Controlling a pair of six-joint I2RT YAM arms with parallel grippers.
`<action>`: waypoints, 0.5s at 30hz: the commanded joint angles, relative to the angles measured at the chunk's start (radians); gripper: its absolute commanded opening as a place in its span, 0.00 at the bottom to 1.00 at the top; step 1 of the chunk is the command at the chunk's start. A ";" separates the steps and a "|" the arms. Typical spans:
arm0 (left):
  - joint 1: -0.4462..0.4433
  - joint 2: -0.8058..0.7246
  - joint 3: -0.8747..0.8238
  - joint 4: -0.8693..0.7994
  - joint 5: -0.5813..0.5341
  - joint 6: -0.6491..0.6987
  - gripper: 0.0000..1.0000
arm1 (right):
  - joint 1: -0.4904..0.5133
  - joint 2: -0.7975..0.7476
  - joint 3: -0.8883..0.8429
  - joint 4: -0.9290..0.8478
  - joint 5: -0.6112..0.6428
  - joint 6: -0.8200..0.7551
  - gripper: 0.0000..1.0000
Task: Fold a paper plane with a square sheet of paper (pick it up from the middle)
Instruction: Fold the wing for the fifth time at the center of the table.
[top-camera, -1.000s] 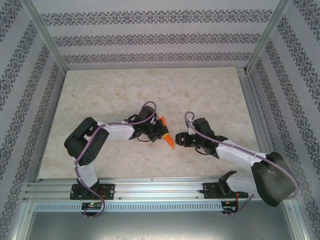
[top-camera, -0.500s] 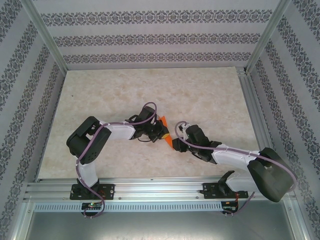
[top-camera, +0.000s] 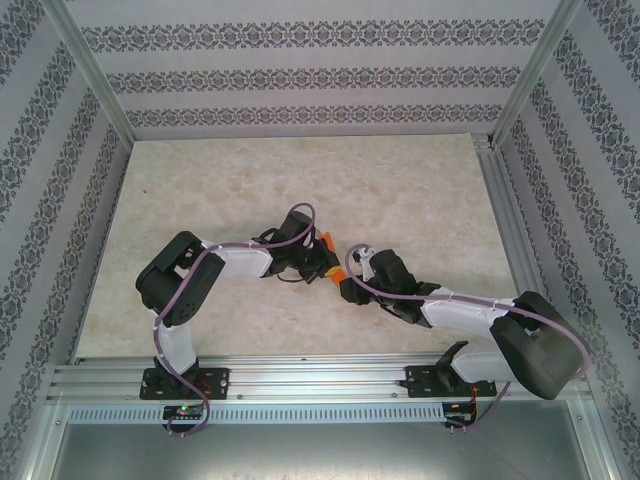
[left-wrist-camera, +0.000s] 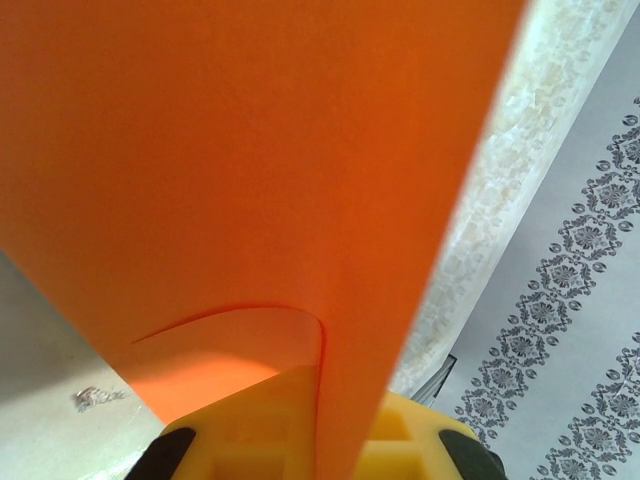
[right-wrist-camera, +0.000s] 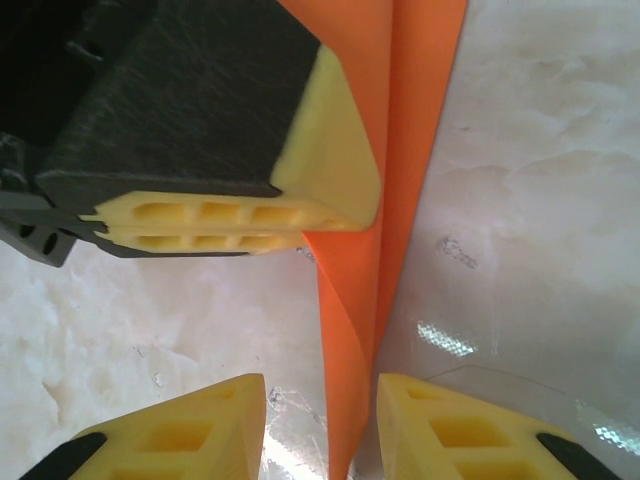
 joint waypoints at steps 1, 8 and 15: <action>0.006 0.018 0.027 -0.010 0.017 0.013 0.07 | 0.009 0.051 0.035 -0.016 -0.004 -0.046 0.33; 0.007 0.022 0.031 -0.016 0.020 0.015 0.06 | 0.015 0.112 0.061 -0.003 0.017 -0.078 0.16; 0.010 0.022 0.032 -0.030 0.020 0.021 0.06 | 0.025 0.098 0.059 -0.037 0.057 -0.124 0.11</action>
